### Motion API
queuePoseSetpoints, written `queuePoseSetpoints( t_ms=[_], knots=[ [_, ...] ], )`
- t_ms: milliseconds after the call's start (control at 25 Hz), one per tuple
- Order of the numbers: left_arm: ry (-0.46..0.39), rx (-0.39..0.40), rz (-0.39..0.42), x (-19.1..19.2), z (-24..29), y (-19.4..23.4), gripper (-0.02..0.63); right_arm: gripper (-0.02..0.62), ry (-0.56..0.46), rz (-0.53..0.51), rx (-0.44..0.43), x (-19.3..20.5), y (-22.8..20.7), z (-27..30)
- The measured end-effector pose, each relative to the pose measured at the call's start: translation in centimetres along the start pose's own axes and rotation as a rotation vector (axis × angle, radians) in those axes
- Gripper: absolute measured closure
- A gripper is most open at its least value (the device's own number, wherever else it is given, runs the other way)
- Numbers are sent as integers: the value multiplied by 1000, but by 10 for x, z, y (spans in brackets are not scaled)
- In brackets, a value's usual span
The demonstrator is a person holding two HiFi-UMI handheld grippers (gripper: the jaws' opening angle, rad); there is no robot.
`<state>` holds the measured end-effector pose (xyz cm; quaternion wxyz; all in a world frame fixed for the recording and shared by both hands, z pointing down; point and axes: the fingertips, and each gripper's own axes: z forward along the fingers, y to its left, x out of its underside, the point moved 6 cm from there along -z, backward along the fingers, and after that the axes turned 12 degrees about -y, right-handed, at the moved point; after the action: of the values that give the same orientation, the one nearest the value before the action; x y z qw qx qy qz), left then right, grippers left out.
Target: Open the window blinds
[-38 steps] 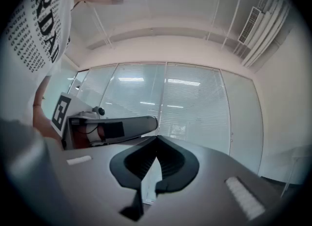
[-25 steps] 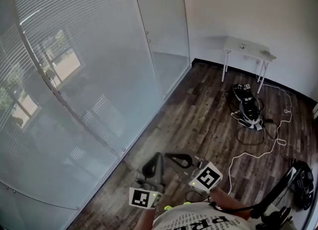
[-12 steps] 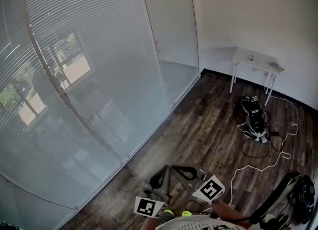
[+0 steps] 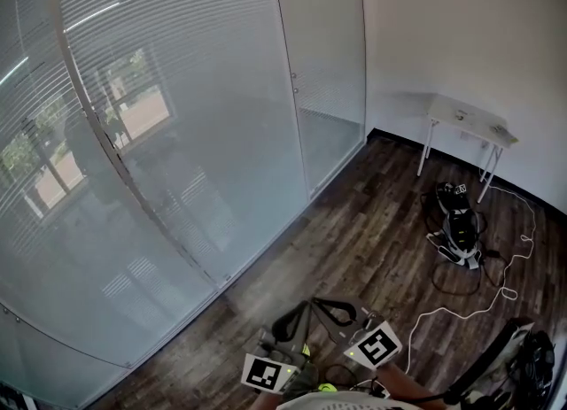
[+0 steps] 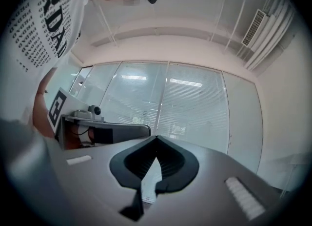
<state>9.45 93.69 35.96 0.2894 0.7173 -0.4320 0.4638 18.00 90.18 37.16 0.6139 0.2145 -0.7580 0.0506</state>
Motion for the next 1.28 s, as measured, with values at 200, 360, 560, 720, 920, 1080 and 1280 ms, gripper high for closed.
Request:
queuePoseSetpoints(
  t_ms=[200, 360, 560, 720, 920, 1080, 1280],
  knots=[
    [-12, 25, -23, 21, 16, 24, 615, 588, 25, -5, -10, 23, -21, 14],
    [-29, 42, -30, 43, 37, 49, 615, 588, 48, -52, -8, 43, -48, 31],
    [-54, 99, -48, 52, 77, 85, 615, 588, 105, -81, -37, 59, -84, 71],
    [-67, 128, -47, 55, 104, 119, 614, 588, 85, -99, -37, 71, -107, 115],
    [-93, 59, -4, 65, 119, 179, 614, 588, -9, -121, 14, 77, -146, 152],
    [-65, 23, 8, 92, 130, 200, 614, 588, 3, -142, 9, 88, -167, 160],
    [-51, 3, -10, 121, 169, 206, 614, 588, 19, -126, -17, 104, -214, 166]
  ],
)
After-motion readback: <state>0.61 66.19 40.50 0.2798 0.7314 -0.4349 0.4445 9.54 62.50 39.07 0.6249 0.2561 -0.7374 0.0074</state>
